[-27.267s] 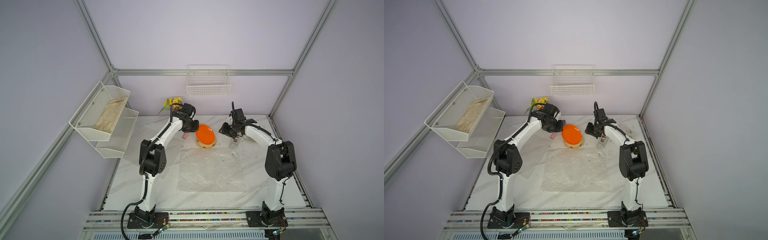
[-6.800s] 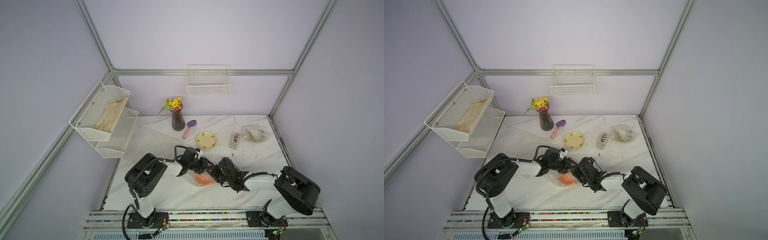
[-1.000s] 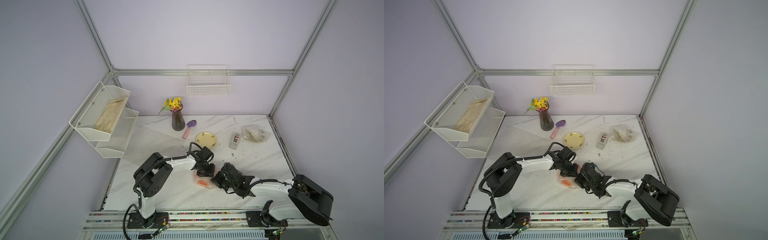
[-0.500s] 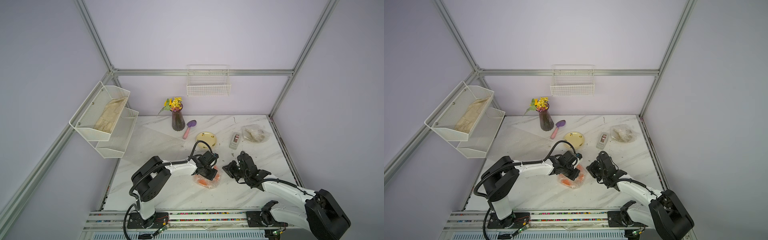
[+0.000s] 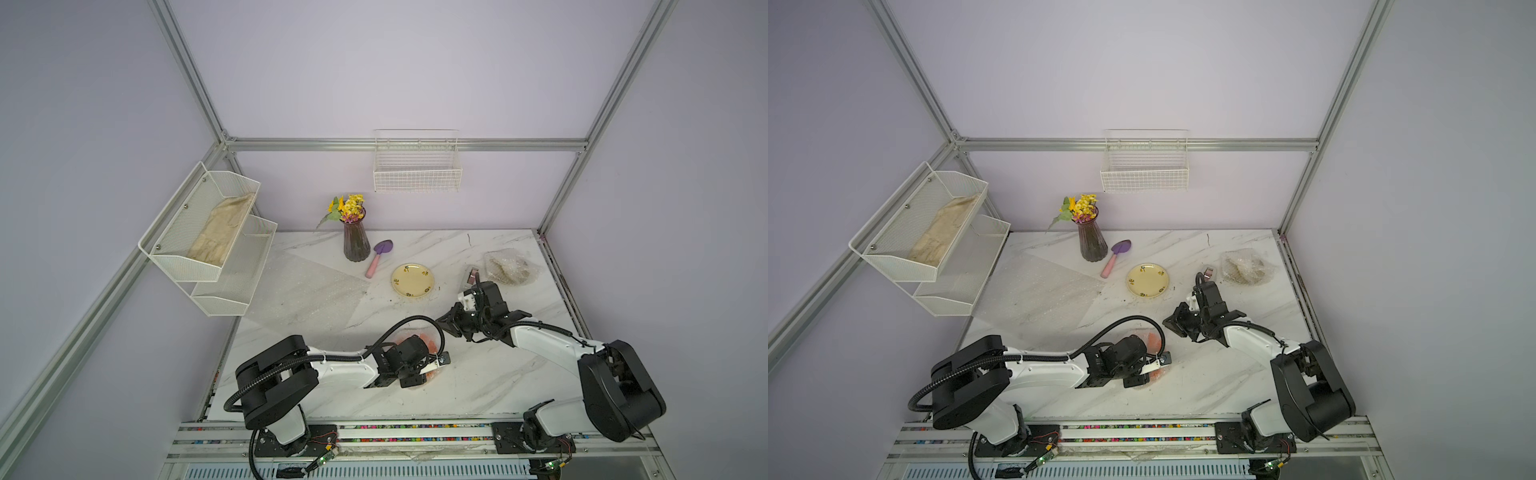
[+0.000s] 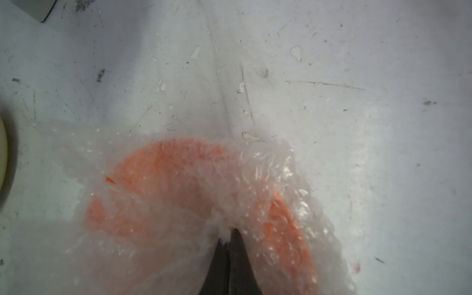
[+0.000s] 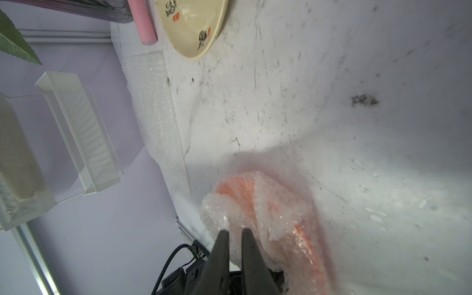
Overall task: Wrap dinner plates in bubble wrap
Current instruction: Wrap the plate in the bubble wrap.
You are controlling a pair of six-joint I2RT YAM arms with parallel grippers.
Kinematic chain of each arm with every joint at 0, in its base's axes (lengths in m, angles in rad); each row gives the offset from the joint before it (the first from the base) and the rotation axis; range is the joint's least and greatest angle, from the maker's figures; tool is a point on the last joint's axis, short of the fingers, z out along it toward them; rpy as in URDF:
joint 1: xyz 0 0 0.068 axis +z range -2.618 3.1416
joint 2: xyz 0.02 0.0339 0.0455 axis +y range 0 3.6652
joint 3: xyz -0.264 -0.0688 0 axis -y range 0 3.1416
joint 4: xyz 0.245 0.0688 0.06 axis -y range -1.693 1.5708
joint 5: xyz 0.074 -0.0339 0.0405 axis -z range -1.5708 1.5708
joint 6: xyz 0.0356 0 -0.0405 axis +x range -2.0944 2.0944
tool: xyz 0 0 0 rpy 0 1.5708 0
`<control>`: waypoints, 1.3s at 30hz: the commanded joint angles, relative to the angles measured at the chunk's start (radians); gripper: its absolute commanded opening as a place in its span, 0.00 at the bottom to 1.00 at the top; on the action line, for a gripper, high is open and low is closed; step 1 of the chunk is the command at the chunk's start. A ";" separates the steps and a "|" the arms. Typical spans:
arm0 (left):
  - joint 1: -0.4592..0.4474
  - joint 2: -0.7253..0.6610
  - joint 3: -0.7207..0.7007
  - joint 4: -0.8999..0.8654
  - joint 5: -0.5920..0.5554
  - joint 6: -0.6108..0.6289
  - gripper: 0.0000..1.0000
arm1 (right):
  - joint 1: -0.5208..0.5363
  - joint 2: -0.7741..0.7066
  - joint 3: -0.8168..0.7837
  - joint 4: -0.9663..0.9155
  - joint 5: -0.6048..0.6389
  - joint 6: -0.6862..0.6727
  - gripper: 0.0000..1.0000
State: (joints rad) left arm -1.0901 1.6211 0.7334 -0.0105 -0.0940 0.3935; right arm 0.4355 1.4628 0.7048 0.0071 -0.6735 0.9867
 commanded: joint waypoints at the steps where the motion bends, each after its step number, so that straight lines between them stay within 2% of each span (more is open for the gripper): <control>1: -0.014 0.024 -0.071 0.067 -0.030 0.072 0.00 | 0.038 0.084 0.008 0.109 -0.192 0.050 0.14; 6: -0.017 0.029 -0.065 0.068 -0.029 0.066 0.00 | 0.167 0.170 -0.003 0.201 -0.217 0.126 0.14; 8: -0.018 0.029 -0.061 0.069 -0.035 0.060 0.00 | 0.194 0.192 -0.015 0.089 -0.160 0.082 0.13; 11: -0.018 0.021 -0.058 0.070 -0.051 0.049 0.00 | 0.198 0.208 -0.039 -0.144 0.007 -0.058 0.06; 13: -0.017 -0.002 -0.057 0.072 -0.063 0.033 0.00 | 0.198 0.229 -0.047 -0.205 0.084 -0.122 0.04; 15: -0.018 -0.048 -0.057 0.066 -0.060 0.011 0.12 | 0.199 0.264 -0.037 -0.233 0.111 -0.154 0.03; 18: -0.018 -0.155 -0.049 0.034 -0.070 -0.056 0.43 | 0.198 0.265 -0.020 -0.256 0.155 -0.178 0.00; 21: -0.008 -0.290 -0.024 0.004 -0.185 -0.198 0.66 | 0.198 0.254 0.005 -0.302 0.189 -0.212 0.00; 23: 0.047 -0.341 0.022 -0.069 -0.192 -0.346 0.76 | 0.198 0.248 0.013 -0.317 0.202 -0.226 0.00; 27: 0.250 -0.285 0.200 -0.344 0.001 -0.687 0.76 | 0.198 0.242 0.022 -0.323 0.210 -0.231 0.00; 28: 0.309 -0.245 0.245 -0.419 0.104 -0.739 0.72 | 0.198 0.241 0.026 -0.327 0.212 -0.235 0.00; 30: 0.378 -0.149 0.315 -0.491 0.323 -0.762 0.62 | 0.198 0.242 0.031 -0.332 0.211 -0.235 0.00; 34: 0.390 0.009 0.393 -0.509 0.608 -0.792 0.47 | 0.198 0.237 0.040 -0.343 0.217 -0.234 0.00; 36: 0.390 0.072 0.416 -0.525 0.655 -0.818 0.37 | 0.199 0.233 0.045 -0.351 0.227 -0.235 0.00; 39: 0.390 0.137 0.401 -0.508 0.667 -0.852 0.28 | 0.199 0.224 0.042 -0.348 0.238 -0.226 0.00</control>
State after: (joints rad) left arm -0.6998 1.7412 1.0569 -0.4709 0.4221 -0.3813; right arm 0.6380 1.6634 0.7815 -0.1822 -0.5972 0.7689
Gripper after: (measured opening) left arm 0.293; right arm 0.049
